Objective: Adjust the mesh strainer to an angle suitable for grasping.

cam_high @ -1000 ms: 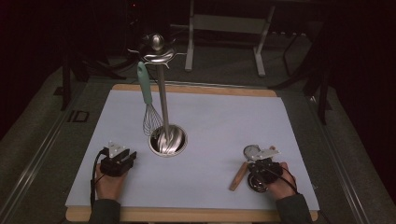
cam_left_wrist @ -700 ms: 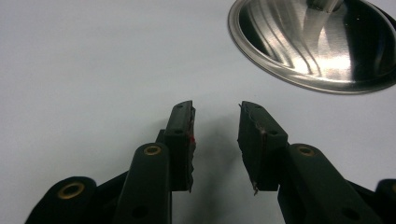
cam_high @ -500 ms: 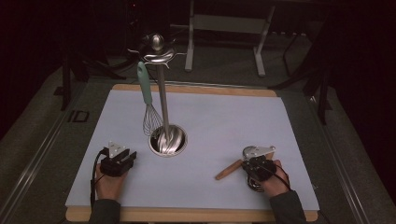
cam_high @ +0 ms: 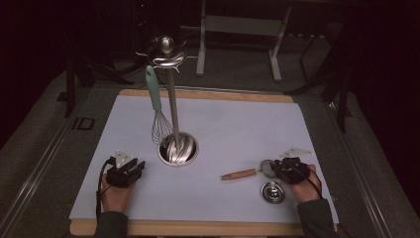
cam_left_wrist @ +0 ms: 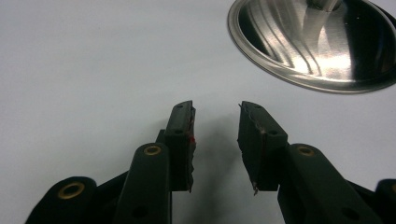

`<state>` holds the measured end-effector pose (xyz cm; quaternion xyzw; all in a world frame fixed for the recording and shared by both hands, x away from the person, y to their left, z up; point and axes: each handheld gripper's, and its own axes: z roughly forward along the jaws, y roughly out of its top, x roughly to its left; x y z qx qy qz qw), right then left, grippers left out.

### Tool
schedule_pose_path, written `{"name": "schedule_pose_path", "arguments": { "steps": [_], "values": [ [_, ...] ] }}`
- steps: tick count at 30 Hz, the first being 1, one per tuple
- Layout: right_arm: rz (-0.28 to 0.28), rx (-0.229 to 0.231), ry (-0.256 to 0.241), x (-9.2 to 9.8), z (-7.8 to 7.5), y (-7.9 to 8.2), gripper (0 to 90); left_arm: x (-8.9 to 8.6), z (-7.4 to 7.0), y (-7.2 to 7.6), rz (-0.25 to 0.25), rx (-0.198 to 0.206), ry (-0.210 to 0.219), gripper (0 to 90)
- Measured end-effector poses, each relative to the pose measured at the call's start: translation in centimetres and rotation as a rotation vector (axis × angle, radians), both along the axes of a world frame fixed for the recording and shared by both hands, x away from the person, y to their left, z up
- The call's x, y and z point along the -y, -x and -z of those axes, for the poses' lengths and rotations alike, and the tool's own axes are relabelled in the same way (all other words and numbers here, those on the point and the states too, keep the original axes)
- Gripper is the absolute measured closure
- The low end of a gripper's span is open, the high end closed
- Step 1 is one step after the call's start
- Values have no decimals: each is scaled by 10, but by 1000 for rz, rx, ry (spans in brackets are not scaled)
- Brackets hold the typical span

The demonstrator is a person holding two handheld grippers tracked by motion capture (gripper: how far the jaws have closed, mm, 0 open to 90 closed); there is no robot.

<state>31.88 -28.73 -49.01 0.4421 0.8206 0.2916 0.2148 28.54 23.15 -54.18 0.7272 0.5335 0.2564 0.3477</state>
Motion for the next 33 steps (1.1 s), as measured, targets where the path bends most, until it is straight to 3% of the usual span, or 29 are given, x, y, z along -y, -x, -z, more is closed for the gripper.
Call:
{"name": "schedule_pose_path", "arguments": {
  "steps": [4,9,15,17,22,28,33],
  "values": [
    [3,-2,-3,7,0,0,626,0,0,0,-1,2,-3,660],
    [-13,2,-17,4,1,4,591,1,0,1,3,10,-10,665],
    [6,-7,-21,6,3,-1,545,1,-1,2,6,20,-4,669],
    [0,-38,-20,7,7,-6,504,1,-1,3,7,22,-7,673],
    [-8,-64,-44,5,12,-8,505,2,-2,6,16,43,-3,694],
    [-18,-66,-49,-1,12,-7,526,15,-3,11,67,44,36,710],
    [-31,-68,-63,-10,13,-5,525,40,-7,15,163,52,3,709]
  ]
}}
